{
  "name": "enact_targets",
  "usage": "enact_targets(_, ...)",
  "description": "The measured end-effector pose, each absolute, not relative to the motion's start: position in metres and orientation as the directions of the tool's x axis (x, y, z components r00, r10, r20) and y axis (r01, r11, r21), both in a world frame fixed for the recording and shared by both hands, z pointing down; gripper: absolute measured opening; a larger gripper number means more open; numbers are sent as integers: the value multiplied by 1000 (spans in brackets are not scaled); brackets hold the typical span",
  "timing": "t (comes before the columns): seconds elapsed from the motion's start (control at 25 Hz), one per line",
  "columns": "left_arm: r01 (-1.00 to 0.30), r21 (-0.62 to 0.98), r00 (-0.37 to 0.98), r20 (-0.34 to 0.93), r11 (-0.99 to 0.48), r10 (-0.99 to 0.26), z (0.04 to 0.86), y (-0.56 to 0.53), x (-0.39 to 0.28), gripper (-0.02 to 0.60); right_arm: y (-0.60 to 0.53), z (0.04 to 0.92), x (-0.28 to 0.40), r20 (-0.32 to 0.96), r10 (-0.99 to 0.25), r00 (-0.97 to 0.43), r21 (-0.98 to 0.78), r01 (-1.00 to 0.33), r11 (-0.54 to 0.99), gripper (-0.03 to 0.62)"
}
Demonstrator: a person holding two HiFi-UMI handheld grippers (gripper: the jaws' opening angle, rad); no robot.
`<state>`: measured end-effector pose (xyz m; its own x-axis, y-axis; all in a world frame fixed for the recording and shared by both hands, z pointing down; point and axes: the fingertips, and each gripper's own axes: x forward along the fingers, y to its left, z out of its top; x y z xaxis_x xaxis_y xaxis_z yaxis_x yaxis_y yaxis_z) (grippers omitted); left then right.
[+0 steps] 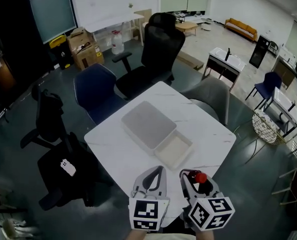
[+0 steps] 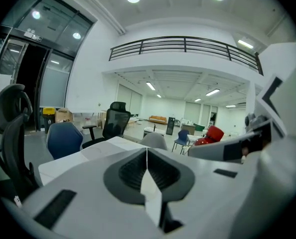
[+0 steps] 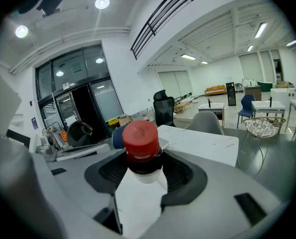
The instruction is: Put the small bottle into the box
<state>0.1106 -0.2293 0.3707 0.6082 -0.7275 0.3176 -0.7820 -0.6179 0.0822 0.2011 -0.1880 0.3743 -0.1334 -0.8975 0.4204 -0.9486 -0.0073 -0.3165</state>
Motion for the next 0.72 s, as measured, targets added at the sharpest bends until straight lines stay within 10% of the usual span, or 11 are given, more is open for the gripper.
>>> enact_targets(0.72,-859,107,489,460,-501,-741,434,-308,145,20,-286,444,243,544,-791,-279,-370,-926,72,227)
